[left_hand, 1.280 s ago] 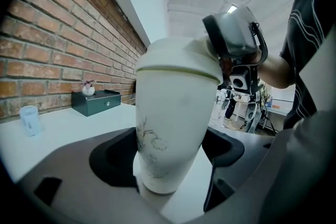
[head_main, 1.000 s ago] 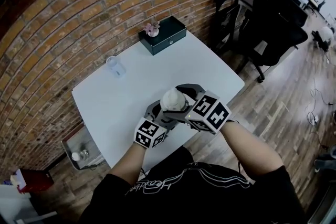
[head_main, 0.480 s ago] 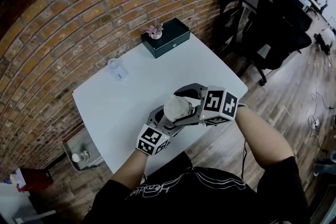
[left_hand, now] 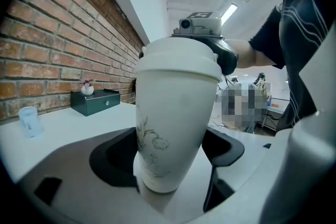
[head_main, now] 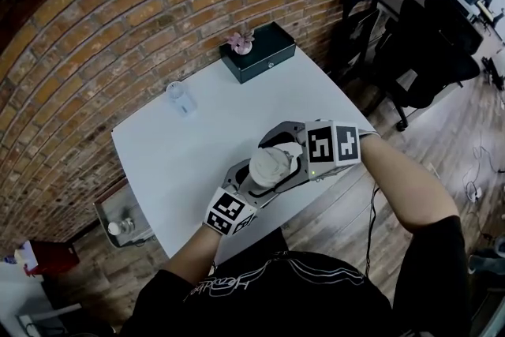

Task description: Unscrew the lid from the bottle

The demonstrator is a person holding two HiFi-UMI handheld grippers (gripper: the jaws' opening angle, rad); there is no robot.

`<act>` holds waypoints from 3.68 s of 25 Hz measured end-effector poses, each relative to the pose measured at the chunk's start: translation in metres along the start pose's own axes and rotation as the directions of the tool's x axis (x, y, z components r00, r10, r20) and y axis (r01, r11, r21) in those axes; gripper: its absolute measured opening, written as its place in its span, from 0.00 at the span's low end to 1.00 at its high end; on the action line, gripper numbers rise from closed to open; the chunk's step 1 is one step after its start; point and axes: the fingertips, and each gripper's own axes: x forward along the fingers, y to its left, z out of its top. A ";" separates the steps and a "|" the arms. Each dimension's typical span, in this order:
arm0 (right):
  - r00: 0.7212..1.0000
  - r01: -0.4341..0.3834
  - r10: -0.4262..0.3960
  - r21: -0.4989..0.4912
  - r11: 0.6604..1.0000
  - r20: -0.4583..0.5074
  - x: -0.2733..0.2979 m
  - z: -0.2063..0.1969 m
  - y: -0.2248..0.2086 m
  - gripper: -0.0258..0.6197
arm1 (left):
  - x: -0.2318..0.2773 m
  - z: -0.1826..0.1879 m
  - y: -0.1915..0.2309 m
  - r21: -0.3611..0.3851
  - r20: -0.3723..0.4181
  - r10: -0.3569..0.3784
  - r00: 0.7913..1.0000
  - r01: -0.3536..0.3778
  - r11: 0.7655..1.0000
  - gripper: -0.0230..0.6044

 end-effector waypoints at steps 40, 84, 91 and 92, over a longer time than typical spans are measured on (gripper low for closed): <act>0.767 0.494 -0.631 0.524 0.694 0.112 -0.013 -0.007 -0.022 0.63 | 0.000 -0.003 0.002 -0.007 0.009 0.008 1.000 -0.007 1.000 0.68; 0.766 0.460 -0.601 0.458 0.761 0.229 -0.025 0.007 -0.014 0.63 | 0.000 -0.005 0.003 -0.018 -0.008 0.012 1.000 -0.012 1.000 0.68; 0.687 0.526 -0.706 0.550 0.648 0.174 -0.016 0.000 -0.020 0.58 | 0.000 -0.003 0.002 -0.023 0.013 0.027 1.000 -0.027 0.999 0.68; 0.684 0.537 -0.711 0.548 0.642 0.163 -0.016 0.000 -0.021 0.58 | 0.000 -0.003 0.003 -0.024 0.015 0.028 0.999 -0.028 0.999 0.68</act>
